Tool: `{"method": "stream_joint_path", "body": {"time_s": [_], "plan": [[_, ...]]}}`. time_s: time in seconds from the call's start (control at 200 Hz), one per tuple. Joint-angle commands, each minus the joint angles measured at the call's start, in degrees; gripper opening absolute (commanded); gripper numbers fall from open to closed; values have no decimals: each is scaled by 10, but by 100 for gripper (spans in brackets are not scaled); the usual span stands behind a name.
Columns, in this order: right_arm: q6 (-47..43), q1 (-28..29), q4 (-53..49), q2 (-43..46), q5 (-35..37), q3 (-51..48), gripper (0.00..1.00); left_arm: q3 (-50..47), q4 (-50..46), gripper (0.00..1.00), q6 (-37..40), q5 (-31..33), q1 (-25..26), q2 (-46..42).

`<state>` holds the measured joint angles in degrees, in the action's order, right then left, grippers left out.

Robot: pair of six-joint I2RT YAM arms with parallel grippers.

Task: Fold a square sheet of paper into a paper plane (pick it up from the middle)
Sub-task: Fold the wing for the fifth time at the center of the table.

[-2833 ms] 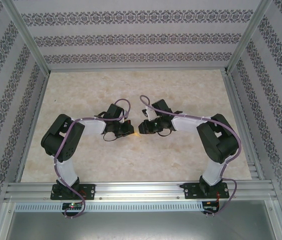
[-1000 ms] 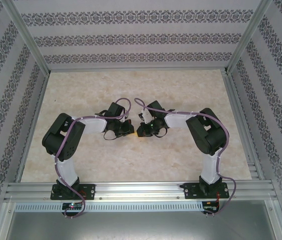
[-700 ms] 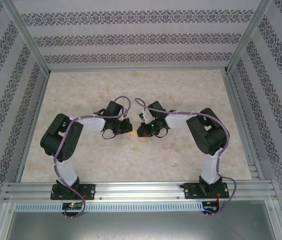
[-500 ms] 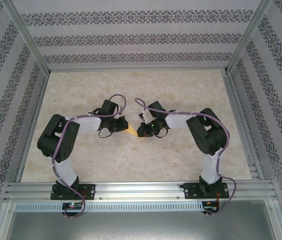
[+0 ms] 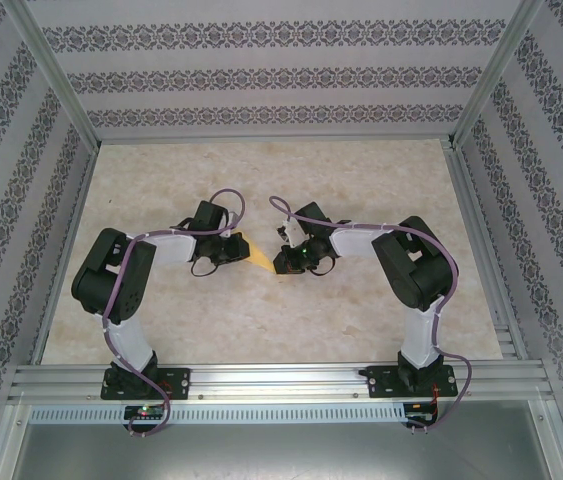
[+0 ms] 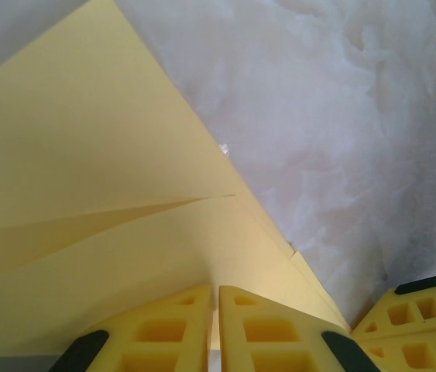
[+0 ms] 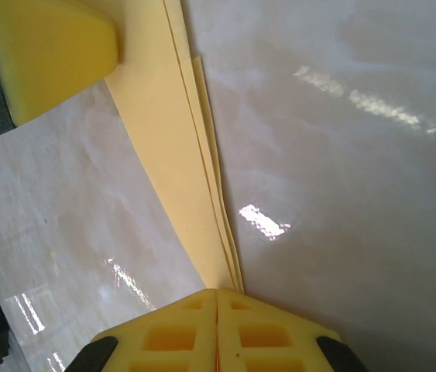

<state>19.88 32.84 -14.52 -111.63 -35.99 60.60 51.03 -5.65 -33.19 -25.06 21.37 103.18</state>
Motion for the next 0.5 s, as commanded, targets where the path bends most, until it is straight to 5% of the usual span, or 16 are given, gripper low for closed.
{"method": "stream_joint_path", "body": {"time_s": [0.0, 0.495], "plan": [[-8, -6, -63, -27, 59, -26, 8, -12, 9, 12, 16, 23, -19, 7], [-13, -14, -77, -24, 76, -42, 8, -4, -10, 12, 21, 58, -127, 19]]}}
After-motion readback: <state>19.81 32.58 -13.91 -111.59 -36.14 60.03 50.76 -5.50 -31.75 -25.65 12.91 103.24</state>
